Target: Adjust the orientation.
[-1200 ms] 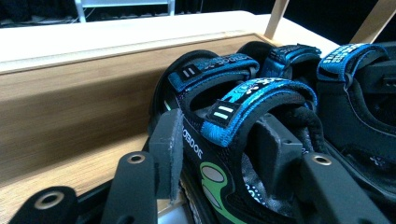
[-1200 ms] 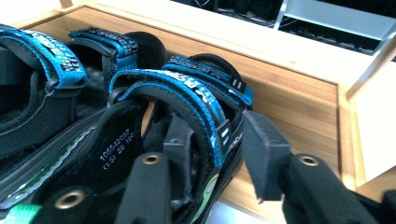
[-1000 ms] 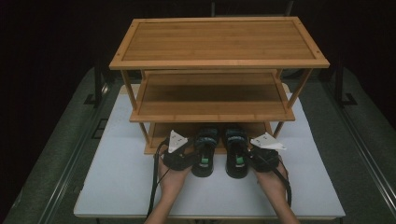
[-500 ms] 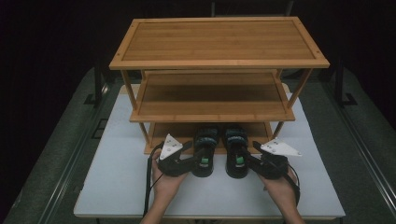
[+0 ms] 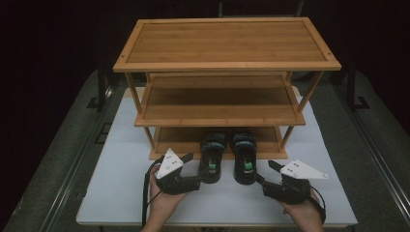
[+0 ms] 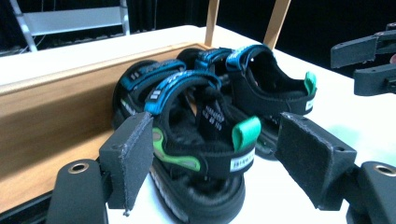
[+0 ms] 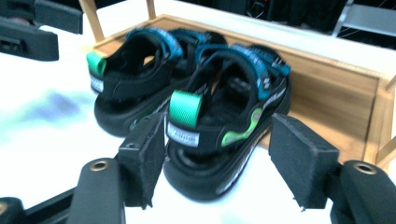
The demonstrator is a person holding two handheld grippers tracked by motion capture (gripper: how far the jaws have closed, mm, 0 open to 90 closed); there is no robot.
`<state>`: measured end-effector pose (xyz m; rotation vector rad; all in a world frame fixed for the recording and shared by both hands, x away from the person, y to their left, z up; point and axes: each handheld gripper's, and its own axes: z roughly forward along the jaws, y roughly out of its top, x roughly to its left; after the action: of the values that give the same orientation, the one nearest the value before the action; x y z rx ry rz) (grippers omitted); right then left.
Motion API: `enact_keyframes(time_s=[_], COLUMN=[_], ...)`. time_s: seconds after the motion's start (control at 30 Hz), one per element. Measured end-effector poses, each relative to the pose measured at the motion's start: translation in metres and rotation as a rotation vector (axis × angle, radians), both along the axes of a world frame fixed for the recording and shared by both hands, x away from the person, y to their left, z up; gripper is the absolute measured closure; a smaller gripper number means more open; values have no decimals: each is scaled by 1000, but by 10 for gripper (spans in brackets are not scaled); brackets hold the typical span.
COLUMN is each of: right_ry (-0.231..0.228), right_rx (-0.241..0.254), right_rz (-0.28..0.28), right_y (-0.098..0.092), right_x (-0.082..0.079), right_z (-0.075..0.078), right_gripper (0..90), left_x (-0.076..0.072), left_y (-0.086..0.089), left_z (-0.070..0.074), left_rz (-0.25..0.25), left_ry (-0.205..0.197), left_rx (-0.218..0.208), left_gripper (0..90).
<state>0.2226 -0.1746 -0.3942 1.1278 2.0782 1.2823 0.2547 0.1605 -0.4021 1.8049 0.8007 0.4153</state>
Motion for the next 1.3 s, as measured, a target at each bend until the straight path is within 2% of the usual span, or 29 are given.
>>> enact_keyframes(time_s=[0.27,0.33,0.5,0.6,0.63,0.73,0.97,1.3], right_ry=[64,76,102,117,126,138,160,144], right_rx=[-56,-66,-100,-122,-124,-144,-182,-219], right_rz=[21,23,42,48,47,48,65,64], right_y=[-2,0,8,12,13,15,24,29], right_x=[-3,-1,3,7,8,12,18,25], right_z=[-22,-27,-38,-43,-44,-48,-54,-56], right_gripper=[328,325,322,318,318,318,318,310], left_x=[-7,-6,-6,-3,-2,2,8,13], left_y=[10,8,0,-5,-6,-8,-16,-24], left_z=[-16,-22,-34,-40,-41,-45,-48,-46], left_rz=[14,6,-15,-1,10,11,0,-34], left_ry=[30,54,83,99,112,125,130,116], left_rx=[39,46,94,132,158,172,214,218], left_gripper=[253,255,255,255,255,258,263,358])
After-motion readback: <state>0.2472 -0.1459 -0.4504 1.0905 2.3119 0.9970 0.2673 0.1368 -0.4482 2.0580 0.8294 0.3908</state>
